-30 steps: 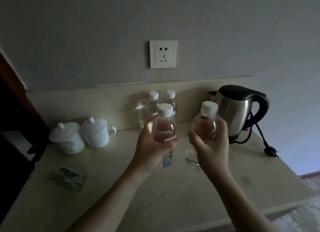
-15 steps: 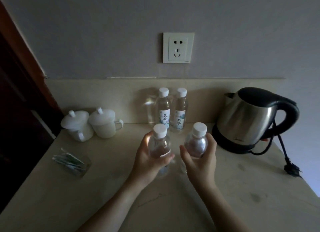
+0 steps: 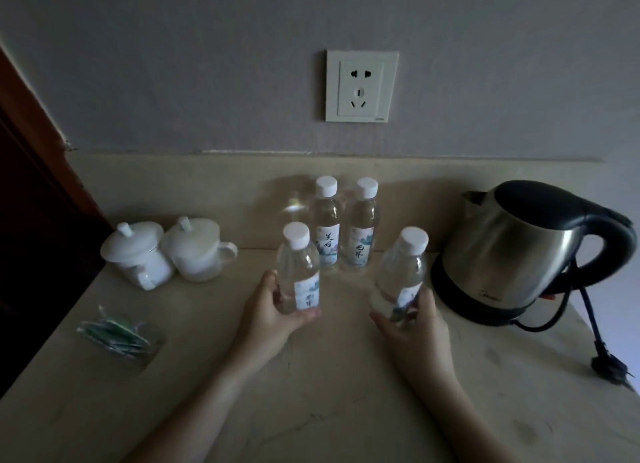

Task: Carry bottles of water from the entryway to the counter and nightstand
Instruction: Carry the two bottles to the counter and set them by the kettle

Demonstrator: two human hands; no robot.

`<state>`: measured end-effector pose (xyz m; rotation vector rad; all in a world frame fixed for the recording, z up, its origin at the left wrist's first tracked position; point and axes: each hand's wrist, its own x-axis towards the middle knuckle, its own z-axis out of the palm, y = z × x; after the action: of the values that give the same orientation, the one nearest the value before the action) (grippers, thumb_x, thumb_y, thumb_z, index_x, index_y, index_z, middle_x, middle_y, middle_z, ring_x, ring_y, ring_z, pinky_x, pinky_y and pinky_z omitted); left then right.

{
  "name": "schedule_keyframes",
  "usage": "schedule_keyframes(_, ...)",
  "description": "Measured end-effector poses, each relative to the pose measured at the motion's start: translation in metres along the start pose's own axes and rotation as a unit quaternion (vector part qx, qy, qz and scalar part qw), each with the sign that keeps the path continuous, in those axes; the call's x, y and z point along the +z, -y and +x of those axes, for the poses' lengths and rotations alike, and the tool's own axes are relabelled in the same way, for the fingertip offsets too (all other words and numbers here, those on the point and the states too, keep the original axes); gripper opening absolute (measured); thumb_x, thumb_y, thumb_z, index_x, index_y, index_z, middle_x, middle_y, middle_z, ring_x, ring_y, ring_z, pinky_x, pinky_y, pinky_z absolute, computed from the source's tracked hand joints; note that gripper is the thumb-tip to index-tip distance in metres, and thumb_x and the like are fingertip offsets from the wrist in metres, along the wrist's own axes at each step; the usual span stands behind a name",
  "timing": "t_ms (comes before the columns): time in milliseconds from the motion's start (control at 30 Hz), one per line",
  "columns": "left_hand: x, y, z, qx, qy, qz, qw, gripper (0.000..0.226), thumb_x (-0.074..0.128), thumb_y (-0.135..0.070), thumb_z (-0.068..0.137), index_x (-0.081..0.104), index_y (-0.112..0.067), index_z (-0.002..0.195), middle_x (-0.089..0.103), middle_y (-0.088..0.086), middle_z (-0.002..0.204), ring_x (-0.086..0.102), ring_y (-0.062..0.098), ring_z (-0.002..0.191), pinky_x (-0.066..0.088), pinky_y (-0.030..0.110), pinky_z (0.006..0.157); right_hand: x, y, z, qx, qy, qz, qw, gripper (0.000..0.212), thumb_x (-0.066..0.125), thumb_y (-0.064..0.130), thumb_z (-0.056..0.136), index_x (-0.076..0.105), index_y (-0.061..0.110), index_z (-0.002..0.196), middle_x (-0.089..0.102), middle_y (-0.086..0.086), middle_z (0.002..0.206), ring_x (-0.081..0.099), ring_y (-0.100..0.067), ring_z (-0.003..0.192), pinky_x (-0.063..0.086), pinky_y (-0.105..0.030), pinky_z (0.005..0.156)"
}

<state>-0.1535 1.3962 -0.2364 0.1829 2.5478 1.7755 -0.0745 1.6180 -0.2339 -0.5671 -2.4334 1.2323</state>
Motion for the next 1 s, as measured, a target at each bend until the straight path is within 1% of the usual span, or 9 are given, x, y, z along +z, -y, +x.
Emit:
schedule_keyframes(167,0.004,0.002,0.037,0.008,-0.04,-0.026,0.999,0.049,0.093,-0.028,0.06,0.06,-0.035,0.096,0.073,-0.006,0.1,0.069,0.017,0.096,0.055,0.047,0.09,0.017,0.003,0.046,0.0,-0.048,0.0,0.999,0.043,0.083,0.036,0.073,0.045,0.022,0.089,0.057,0.004,0.084,0.055,-0.019,0.082,0.041,-0.033,0.064)
schedule_keyframes(267,0.006,0.006,0.054,0.013,-0.055,-0.068,0.996,0.061,0.088,-0.036,0.056,0.056,-0.041,0.108,0.071,-0.011,0.11,0.068,0.014,0.105,0.054,0.043,0.094,0.022,0.008,0.062,0.008,-0.042,-0.001,0.999,0.045,0.08,0.034,0.076,0.045,0.021,0.1,0.059,0.007,0.083,0.061,-0.017,0.077,0.044,-0.031,0.065)
schedule_keyframes(333,0.006,0.01,0.062,0.018,-0.057,-0.083,0.995,0.061,0.088,-0.02,0.066,0.053,-0.04,0.111,0.068,-0.013,0.117,0.066,0.011,0.109,0.052,0.042,0.099,0.022,0.01,0.069,0.006,-0.047,0.007,0.999,0.049,0.08,0.031,0.078,0.047,0.016,0.111,0.055,0.016,0.081,0.06,-0.014,0.076,0.044,-0.031,0.067)
schedule_keyframes(400,0.006,0.011,0.066,0.022,-0.055,-0.077,0.995,0.052,0.084,-0.01,0.074,0.055,-0.035,0.109,0.069,-0.013,0.114,0.067,0.007,0.106,0.052,0.042,0.098,0.023,0.011,0.074,0.0,-0.054,0.017,0.998,0.053,0.08,0.029,0.078,0.047,0.015,0.117,0.056,0.015,0.085,0.058,-0.013,0.077,0.045,-0.031,0.067)
schedule_keyframes(500,0.005,0.011,0.069,0.034,-0.054,-0.048,0.997,0.042,0.081,-0.015,0.079,0.056,-0.039,0.102,0.07,-0.013,0.105,0.069,0.005,0.098,0.055,0.038,0.093,0.026,0.011,0.079,-0.003,-0.052,0.018,0.998,0.056,0.08,0.028,0.078,0.046,0.014,0.12,0.059,0.006,0.099,0.06,-0.018,0.086,0.046,-0.032,0.07)
schedule_keyframes(633,0.005,0.012,0.072,0.061,-0.05,-0.04,0.996,0.046,0.076,-0.018,0.08,0.056,-0.046,0.11,0.068,0.001,0.118,0.067,0.01,0.106,0.053,0.038,0.097,0.027,0.007,0.082,-0.008,-0.043,0.026,0.999,0.058,0.081,0.022,0.076,0.047,0.015,0.122,0.062,-0.001,0.112,0.061,-0.02,0.097,0.048,-0.032,0.078)
schedule_keyframes(700,0.005,0.013,0.073,0.072,-0.049,-0.03,0.996,0.045,0.076,-0.021,0.08,0.055,-0.046,0.111,0.067,0.003,0.12,0.067,0.013,0.108,0.053,0.04,0.098,0.026,0.006,0.083,-0.011,-0.04,0.029,0.999,0.058,0.082,0.019,0.075,0.048,0.016,0.122,0.059,0.002,0.112,0.059,-0.018,0.098,0.047,-0.03,0.08)
schedule_keyframes(833,0.008,0.016,0.076,0.071,-0.06,-0.029,0.995,0.042,0.073,-0.039,0.074,0.057,-0.043,0.112,0.069,0.002,0.114,0.068,0.015,0.104,0.054,0.044,0.094,0.027,0.005,0.084,-0.012,-0.039,0.035,0.999,0.057,0.082,0.018,0.074,0.05,0.018,0.122,0.058,0.004,0.11,0.056,-0.013,0.097,0.045,-0.028,0.081)
schedule_keyframes(1000,0.011,0.018,0.077,0.049,-0.063,-0.04,0.996,0.045,0.076,-0.033,0.075,0.057,-0.033,0.116,0.069,0.001,0.118,0.068,0.013,0.107,0.053,0.046,0.097,0.028,0.003,0.085,-0.001,-0.027,0.041,0.999,0.056,0.08,0.019,0.076,0.05,0.018,0.123,0.06,0.001,0.115,0.059,-0.017,0.101,0.046,-0.029,0.081)
